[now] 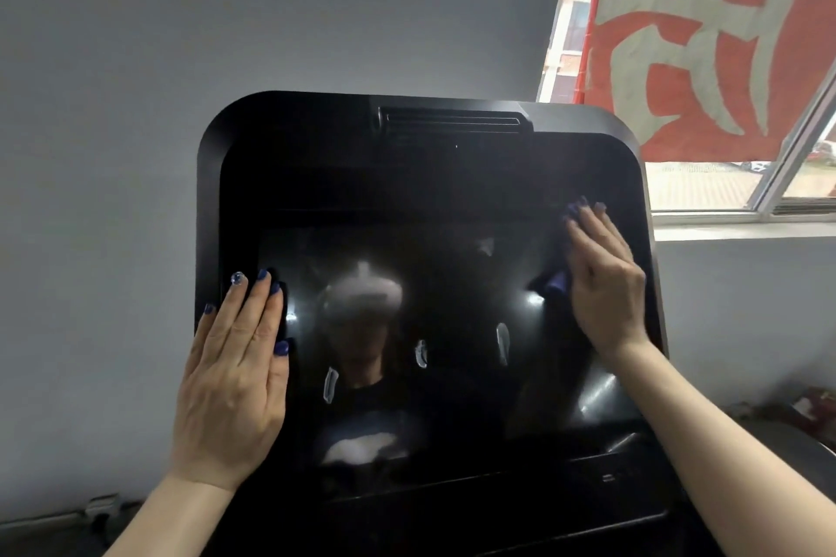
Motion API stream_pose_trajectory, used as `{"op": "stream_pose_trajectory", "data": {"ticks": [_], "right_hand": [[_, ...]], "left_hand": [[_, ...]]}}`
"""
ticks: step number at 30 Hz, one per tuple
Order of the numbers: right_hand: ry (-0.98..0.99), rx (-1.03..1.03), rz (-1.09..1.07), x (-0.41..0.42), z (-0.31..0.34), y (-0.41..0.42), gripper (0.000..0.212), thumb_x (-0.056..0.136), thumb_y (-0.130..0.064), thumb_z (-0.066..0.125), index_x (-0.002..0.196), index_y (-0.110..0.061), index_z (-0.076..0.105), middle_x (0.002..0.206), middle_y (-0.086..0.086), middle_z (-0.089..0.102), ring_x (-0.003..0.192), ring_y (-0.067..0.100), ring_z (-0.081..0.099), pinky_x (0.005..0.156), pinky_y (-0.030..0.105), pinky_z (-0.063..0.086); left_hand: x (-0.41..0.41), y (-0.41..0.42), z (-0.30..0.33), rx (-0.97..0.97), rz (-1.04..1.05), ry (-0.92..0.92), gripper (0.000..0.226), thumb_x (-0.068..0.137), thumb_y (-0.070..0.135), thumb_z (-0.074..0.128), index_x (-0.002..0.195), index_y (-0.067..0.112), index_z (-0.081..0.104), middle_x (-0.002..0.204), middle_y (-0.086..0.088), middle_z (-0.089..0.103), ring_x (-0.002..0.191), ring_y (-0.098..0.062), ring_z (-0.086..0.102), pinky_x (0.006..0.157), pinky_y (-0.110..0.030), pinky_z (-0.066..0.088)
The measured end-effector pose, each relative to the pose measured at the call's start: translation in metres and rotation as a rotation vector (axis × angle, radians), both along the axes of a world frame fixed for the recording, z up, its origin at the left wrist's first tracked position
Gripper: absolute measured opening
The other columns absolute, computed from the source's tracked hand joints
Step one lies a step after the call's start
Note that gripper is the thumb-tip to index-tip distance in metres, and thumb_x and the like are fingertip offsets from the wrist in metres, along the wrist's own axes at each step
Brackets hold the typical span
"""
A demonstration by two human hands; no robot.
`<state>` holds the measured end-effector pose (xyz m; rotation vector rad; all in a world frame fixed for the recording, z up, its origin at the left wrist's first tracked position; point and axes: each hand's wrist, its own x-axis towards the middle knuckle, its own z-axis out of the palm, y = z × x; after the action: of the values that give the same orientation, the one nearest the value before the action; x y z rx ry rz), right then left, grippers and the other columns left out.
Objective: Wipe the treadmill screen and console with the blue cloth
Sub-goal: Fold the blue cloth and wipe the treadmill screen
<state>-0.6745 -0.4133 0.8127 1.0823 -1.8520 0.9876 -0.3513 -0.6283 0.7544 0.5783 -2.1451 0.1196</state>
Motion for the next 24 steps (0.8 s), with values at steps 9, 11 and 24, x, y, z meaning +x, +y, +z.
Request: {"op": "stream_pose_trajectory", "data": {"ticks": [9, 11, 24], "right_hand": [[0.106, 0.137, 0.167, -0.003, -0.004, 0.020, 0.034, 0.103, -0.015, 0.042, 0.128, -0.002, 0.061, 0.140, 0.012, 0.054, 0.138, 0.026, 0.043, 0.117, 0.033, 0.032], [0.057, 0.085, 0.100, 0.006, 0.001, -0.003, 0.033, 0.100, -0.007, 0.045, 0.128, -0.001, 0.062, 0.141, 0.011, 0.053, 0.139, 0.027, 0.043, 0.117, 0.032, 0.032], [0.106, 0.155, 0.213, 0.018, -0.004, -0.003, 0.038, 0.105, -0.019, 0.038, 0.128, 0.001, 0.061, 0.143, 0.012, 0.052, 0.140, 0.026, 0.041, 0.117, 0.034, 0.032]], "left_hand": [[0.000, 0.000, 0.000, 0.005, -0.010, 0.013, 0.055, 0.098, 0.022, 0.033, 0.147, -0.002, 0.038, 0.158, -0.013, 0.035, 0.152, -0.024, 0.021, 0.124, -0.044, 0.017], [0.000, -0.001, -0.001, -0.002, -0.011, 0.013, 0.054, 0.098, 0.021, 0.033, 0.147, -0.002, 0.038, 0.157, -0.013, 0.036, 0.151, -0.024, 0.022, 0.124, -0.042, 0.016], [0.001, 0.000, 0.000, -0.001, -0.015, 0.015, 0.055, 0.098, 0.021, 0.033, 0.148, -0.002, 0.037, 0.159, -0.013, 0.033, 0.152, -0.026, 0.021, 0.124, -0.043, 0.017]]}}
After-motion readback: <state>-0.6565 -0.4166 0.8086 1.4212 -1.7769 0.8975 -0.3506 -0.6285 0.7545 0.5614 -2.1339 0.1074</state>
